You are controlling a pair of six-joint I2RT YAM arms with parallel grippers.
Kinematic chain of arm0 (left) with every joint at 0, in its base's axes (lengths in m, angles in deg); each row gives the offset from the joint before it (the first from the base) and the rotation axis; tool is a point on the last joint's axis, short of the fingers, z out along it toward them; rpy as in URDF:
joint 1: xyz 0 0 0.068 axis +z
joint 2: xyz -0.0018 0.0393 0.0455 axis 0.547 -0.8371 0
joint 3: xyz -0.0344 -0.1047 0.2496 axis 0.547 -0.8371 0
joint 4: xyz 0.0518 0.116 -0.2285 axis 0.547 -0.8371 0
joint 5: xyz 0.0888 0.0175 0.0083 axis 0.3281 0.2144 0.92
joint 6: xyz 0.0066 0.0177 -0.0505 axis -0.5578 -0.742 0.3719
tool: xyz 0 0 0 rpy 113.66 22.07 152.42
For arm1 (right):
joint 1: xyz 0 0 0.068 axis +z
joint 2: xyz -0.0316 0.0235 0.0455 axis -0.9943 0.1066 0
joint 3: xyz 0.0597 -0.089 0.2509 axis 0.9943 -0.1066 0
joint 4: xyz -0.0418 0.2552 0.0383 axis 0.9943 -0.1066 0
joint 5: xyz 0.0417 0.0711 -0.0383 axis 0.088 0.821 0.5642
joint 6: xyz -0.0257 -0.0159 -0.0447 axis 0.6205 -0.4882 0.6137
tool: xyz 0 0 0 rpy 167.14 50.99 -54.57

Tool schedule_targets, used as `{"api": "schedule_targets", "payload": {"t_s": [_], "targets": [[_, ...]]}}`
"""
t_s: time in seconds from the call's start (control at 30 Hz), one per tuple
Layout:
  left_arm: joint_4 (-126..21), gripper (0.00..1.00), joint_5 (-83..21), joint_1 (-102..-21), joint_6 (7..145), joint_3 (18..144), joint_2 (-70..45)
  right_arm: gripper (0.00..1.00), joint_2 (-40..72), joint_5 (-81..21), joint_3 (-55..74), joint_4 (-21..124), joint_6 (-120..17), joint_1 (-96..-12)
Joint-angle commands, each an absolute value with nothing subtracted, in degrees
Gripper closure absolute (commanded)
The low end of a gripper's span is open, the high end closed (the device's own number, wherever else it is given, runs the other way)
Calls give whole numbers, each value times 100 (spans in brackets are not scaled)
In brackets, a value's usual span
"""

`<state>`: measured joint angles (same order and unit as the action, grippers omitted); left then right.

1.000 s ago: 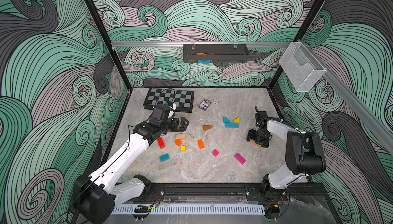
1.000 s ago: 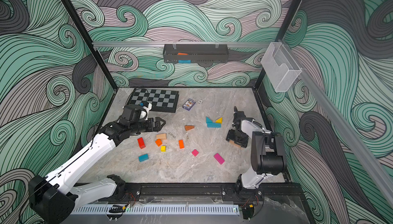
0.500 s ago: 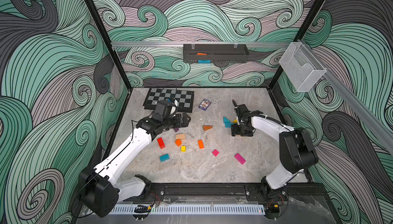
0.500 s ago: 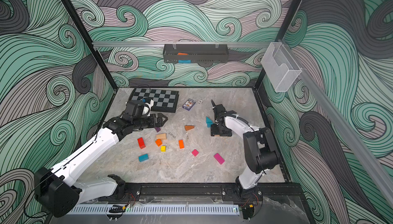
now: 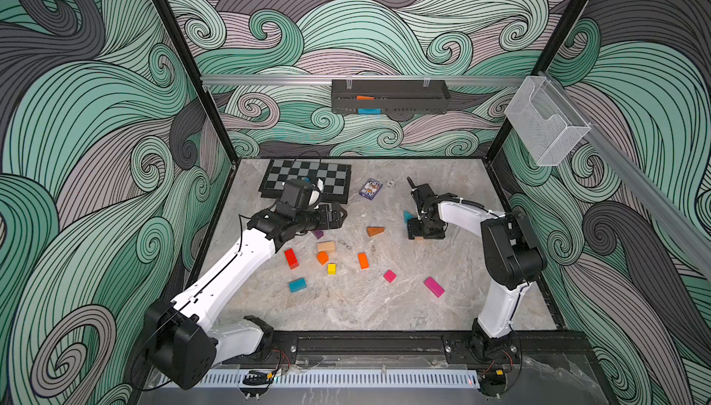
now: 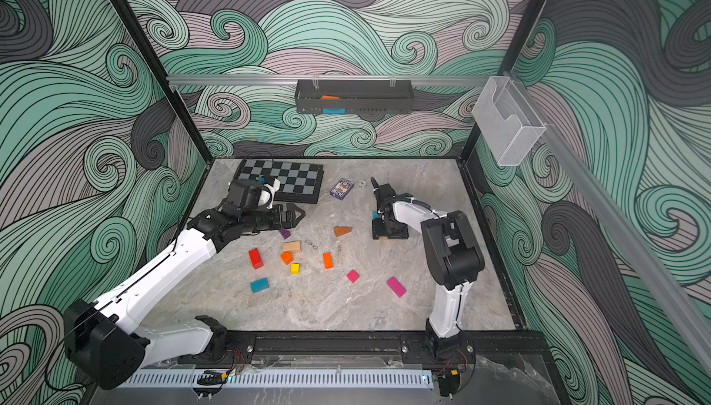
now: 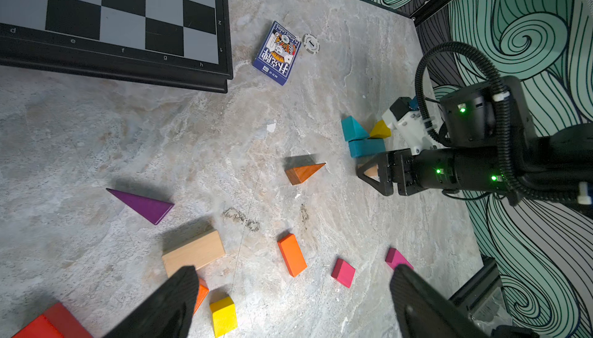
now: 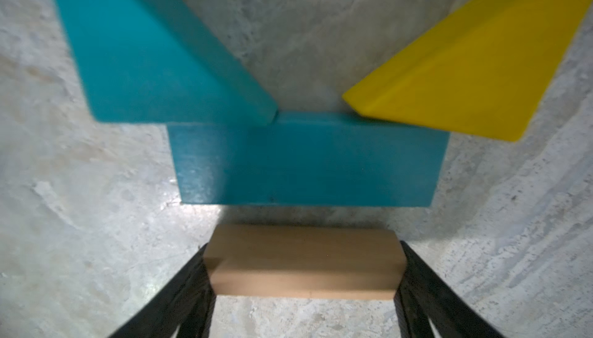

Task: Assemble a carrot with building blocks
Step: Assemble the building block at the center of the board.

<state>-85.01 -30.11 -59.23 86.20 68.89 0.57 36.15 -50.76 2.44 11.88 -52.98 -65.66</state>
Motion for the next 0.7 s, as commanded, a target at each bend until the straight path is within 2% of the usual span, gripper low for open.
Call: {"api": "schedule_targets", "payload": {"t_s": [0.0,0.5,0.67], "targets": [[-8646,5,-3082,-5954,8600,7179,55,38,3693,-5251,339,1190,-5412,-6540],[-8665,5,-3055,-5953,8611,7144,110,35,3852,-5157,253,1377,-5561,-6542],[-8657,5,-3064,-5957,8639,7120,111,31,3869,-5171,234,1381,-5543,-6542]]}}
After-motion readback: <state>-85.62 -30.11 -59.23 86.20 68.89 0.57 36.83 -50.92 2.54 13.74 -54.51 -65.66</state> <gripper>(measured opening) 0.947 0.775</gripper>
